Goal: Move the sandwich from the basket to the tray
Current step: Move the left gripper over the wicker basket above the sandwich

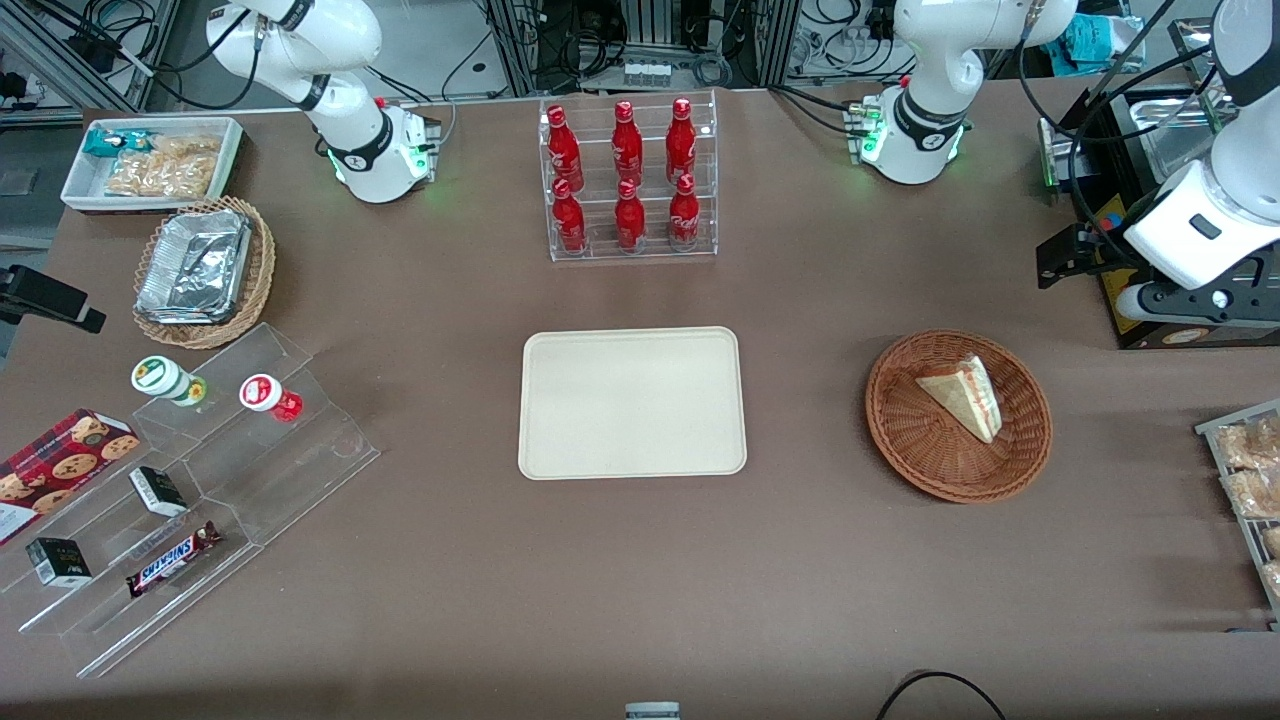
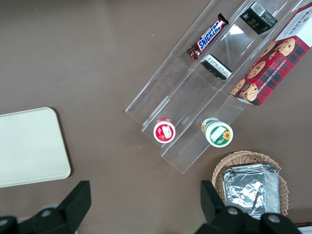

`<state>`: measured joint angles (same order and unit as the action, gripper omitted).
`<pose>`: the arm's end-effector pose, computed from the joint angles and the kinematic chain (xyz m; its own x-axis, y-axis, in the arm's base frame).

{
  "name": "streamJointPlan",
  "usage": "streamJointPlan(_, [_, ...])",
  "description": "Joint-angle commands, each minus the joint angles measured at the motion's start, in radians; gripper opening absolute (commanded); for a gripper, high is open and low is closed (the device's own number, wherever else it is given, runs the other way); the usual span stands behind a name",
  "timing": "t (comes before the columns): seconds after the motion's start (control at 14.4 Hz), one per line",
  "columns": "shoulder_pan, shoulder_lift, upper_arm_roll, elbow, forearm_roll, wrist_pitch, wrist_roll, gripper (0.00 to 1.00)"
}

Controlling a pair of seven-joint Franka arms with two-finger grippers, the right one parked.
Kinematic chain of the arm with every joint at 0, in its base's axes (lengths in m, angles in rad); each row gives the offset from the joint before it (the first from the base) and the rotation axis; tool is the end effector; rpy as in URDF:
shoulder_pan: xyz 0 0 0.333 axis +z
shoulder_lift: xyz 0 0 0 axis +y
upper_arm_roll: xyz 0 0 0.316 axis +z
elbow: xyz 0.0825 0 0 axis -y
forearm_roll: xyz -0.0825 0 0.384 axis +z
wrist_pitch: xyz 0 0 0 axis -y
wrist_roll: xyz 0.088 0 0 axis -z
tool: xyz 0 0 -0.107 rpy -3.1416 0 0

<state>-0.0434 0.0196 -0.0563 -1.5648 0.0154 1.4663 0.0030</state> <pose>0.5460 -0.0525 0.6080 0.9880 -0.1003 -0.1178 -0.1027 -0.9946 -0.0139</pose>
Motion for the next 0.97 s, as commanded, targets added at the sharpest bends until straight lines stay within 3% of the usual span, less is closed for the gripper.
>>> streamJointPlan(0.0, [-0.007, 0.002, 0.001, -0.003, 0.029, 0.006, 0.005, 1.0])
streamJointPlan(0.42, [0.0, 0.017, 0.003, -0.133, 0.034, 0.07, -0.003, 1.0])
streamJointPlan(0.9, [0.031, -0.006, 0.006, -0.556, 0.04, 0.524, -0.006, 1.0])
